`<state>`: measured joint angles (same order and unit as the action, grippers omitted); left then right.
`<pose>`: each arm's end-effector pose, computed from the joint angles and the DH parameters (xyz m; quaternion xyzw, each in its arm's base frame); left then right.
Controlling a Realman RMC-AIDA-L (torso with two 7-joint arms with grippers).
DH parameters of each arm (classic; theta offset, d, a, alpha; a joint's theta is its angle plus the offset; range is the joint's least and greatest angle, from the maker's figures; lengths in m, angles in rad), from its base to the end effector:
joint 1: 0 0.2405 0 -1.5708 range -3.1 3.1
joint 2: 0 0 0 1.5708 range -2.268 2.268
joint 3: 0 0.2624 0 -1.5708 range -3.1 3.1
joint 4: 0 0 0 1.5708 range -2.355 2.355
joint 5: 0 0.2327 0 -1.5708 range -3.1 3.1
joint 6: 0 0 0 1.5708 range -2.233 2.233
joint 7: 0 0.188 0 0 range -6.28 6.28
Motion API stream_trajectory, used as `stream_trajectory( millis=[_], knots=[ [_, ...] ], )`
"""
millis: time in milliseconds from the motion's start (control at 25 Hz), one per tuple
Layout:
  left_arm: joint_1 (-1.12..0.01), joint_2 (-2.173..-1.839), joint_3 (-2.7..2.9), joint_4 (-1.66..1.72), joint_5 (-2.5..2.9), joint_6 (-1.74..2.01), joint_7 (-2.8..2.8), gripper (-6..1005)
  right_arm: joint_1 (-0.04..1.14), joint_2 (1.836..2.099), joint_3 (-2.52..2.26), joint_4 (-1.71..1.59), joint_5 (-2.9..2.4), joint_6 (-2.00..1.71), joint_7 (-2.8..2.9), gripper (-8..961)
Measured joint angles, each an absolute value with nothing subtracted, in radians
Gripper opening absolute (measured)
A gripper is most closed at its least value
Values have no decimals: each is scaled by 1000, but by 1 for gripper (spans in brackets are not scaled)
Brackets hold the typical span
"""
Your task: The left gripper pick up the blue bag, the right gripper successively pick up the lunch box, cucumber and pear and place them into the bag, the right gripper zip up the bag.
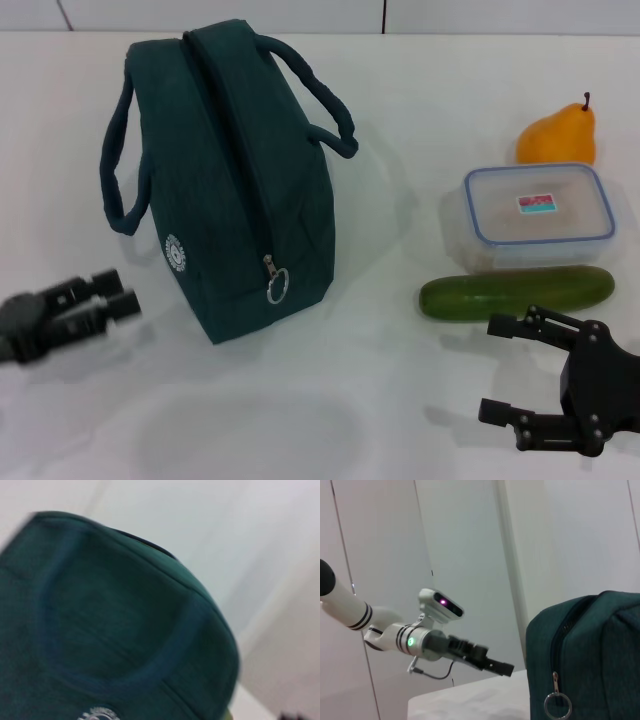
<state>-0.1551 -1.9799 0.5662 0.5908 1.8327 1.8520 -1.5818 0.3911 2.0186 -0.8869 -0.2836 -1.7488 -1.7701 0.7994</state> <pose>-0.3532 0.2378 0.0280 -0.8172 -0.4268 -0.3660 0.1270 0.2817 0.2597 -0.0717 -0.9278 0.0933 0.3527 0.0772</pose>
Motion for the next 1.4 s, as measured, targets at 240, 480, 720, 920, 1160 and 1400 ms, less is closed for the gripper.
stream_trajectory(
  millis=[240, 480, 720, 920, 1160, 1400],
  knots=[
    [-201, -1971, 478, 663, 1830, 1849, -1822, 870, 391, 2019, -887, -284, -1747, -1772, 802, 856],
    [-248, -1935, 437, 802, 1843, 1831, -2108, 866, 391, 2019, -893, -284, -1734, -1772, 802, 855],
    [-337, -1999, 454, 1141, 1992, 1825, -2392, 858, 393, 2019, -889, -284, -1733, -1766, 801, 855],
    [-433, -2065, 476, 1392, 2127, 1825, -2607, 858, 398, 2019, -892, -284, -1715, -1764, 801, 855],
    [-485, -2079, 586, 1470, 2191, 1796, -2713, 858, 400, 2019, -893, -284, -1713, -1763, 801, 855],
    [-489, -2076, 645, 1472, 2249, 1746, -2741, 857, 400, 2019, -894, -284, -1712, -1764, 799, 855]
  ],
)
